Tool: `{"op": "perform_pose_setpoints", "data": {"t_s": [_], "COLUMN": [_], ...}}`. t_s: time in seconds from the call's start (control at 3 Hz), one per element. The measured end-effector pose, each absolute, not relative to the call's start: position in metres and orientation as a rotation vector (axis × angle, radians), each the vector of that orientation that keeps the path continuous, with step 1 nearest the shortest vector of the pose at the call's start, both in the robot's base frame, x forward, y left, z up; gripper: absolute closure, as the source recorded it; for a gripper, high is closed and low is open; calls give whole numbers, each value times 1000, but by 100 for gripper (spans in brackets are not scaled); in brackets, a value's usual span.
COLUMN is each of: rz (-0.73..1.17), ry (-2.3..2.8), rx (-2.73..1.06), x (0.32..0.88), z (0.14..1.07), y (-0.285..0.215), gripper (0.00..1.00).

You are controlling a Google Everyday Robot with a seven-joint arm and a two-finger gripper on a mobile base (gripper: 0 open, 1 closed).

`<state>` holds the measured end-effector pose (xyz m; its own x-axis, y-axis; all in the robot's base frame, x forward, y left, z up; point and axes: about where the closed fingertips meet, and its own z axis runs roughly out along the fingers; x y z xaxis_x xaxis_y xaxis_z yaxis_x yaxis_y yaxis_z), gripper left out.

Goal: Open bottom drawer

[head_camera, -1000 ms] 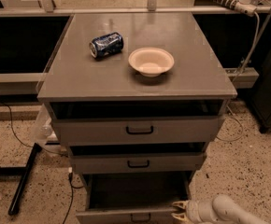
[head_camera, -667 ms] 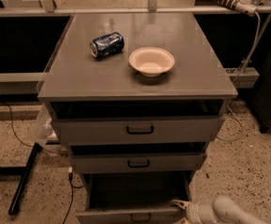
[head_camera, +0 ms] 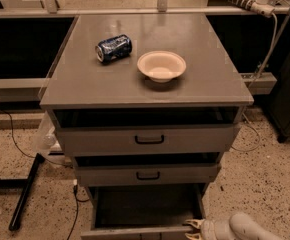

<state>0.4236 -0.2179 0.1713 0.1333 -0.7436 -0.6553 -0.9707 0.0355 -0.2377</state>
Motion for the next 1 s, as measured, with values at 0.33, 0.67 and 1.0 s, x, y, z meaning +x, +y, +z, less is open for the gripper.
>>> {"op": "perform_pose_setpoints", "data": {"t_s": [0.33,0.67,1.0], "rz": [441,462,462], "ry": [1659,1653,1653], "rx": [-1757,-1762,-1762], "x": [424,405,405], "z": [174,170,176], "y": [-218,-220,-220], "gripper": [100,100,100]}}
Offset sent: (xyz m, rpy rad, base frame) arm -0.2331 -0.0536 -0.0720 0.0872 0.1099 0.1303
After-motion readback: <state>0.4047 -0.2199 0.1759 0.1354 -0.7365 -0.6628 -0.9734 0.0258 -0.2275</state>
